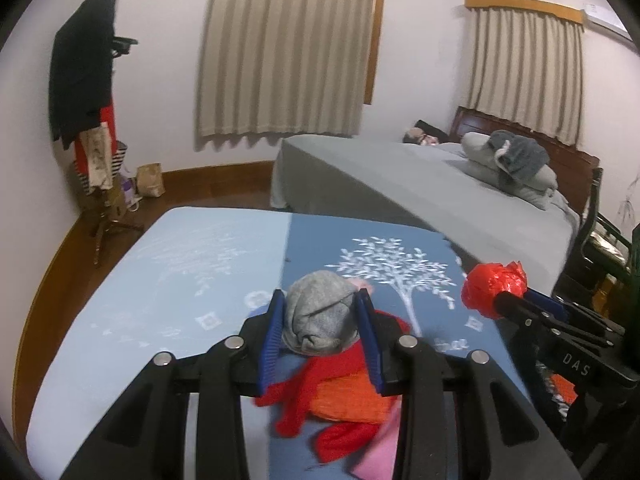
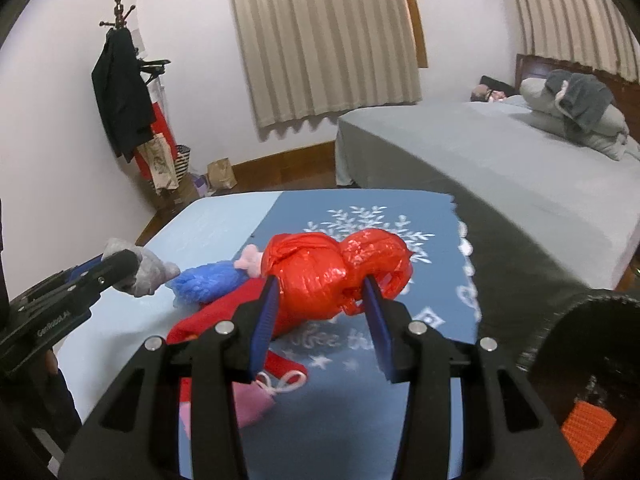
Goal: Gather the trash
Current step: 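Lift the gray ball and red bag and carry both over the bin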
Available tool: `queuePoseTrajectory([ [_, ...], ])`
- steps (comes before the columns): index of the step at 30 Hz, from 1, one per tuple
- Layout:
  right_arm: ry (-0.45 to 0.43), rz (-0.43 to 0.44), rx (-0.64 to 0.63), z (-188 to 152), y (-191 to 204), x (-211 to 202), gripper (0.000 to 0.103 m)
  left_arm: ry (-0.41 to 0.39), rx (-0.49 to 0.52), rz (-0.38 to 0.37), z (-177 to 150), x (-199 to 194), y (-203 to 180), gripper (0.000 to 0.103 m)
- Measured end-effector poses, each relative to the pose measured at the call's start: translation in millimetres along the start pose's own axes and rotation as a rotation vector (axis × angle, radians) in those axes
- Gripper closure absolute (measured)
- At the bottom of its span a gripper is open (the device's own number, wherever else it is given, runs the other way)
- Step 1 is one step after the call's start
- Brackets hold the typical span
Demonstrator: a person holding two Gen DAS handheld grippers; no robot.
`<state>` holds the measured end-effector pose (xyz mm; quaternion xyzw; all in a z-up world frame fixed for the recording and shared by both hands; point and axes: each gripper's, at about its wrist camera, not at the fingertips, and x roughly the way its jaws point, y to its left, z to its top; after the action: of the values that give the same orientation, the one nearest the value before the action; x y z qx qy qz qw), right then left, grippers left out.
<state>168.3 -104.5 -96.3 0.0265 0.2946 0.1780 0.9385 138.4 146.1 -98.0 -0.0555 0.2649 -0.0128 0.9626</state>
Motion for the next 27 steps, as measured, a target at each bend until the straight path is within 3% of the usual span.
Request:
queuePoseTrajectory([
  [27, -0.063, -0.290, 0.186, -42.1, -142.5, -88.1, 0.062, 0.051, 0.157, -0.280, -14.7, 16.2, -171.9, 0.067],
])
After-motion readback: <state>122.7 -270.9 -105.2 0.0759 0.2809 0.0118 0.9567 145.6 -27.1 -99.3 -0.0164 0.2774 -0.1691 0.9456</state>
